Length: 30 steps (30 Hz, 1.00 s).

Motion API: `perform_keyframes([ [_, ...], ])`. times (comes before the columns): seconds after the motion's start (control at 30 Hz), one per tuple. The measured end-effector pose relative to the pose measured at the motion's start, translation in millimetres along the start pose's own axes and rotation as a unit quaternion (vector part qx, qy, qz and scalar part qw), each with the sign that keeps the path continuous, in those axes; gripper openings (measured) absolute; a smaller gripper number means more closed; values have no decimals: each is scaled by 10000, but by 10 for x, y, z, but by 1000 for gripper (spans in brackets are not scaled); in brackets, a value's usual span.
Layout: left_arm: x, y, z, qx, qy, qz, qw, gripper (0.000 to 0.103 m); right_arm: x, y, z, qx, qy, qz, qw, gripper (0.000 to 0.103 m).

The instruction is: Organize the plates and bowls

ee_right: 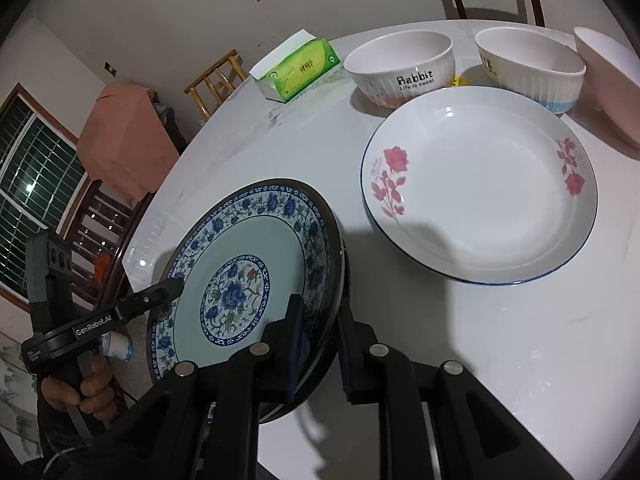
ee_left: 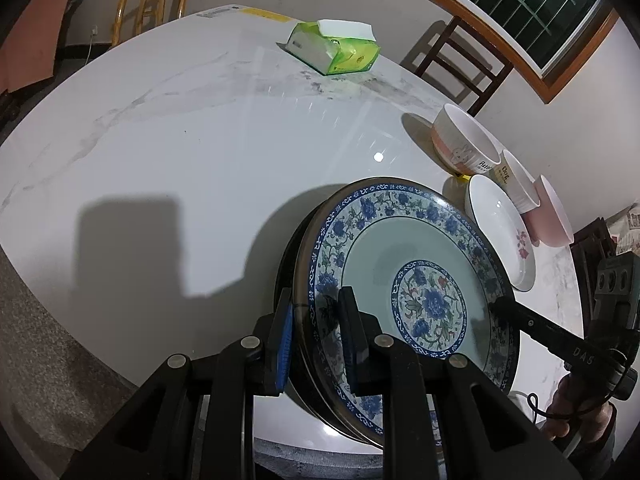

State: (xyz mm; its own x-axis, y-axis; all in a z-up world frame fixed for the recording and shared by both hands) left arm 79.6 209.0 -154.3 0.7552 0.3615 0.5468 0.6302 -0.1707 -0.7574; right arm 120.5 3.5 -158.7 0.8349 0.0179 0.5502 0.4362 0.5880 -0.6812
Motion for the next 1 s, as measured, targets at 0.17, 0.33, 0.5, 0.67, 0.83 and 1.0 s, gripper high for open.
perform_keyframes([
  [0.17,-7,30,4,2,-18,31,10000,18,-11,25,10,-102,-33,-2,9999,18],
  [0.33,-23,44,4,20,-11,63,10000,18,-22,32,-6,-175,6,41,9998,18],
  [0.5,-20,49,0,63,-12,85,9999,18,-30,20,-22,-198,15,117,9997,19],
  [0.67,-26,52,-18,149,58,53,9999,18,-84,58,-63,-240,52,246,9994,20],
  [0.83,5,48,-8,270,77,-39,9996,22,-100,55,-63,-259,-2,262,9993,22],
  [1.0,81,-2,-14,509,263,-264,9980,30,-69,37,23,-325,-197,190,9991,32],
])
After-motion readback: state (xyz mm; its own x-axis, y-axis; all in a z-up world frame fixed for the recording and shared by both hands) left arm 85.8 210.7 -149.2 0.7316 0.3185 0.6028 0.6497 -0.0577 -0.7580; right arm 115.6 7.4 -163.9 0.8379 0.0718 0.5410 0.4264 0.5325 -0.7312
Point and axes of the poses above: each gripper's, at about its wrist camera, not at the fingertips, and y roughly the way its jaws point, z to its left, x to its top, the point moved 8 cm from there along y, roughly the way its jaws point, and after that the axes turned 8 degrees about -z, right-handed, at the moved point
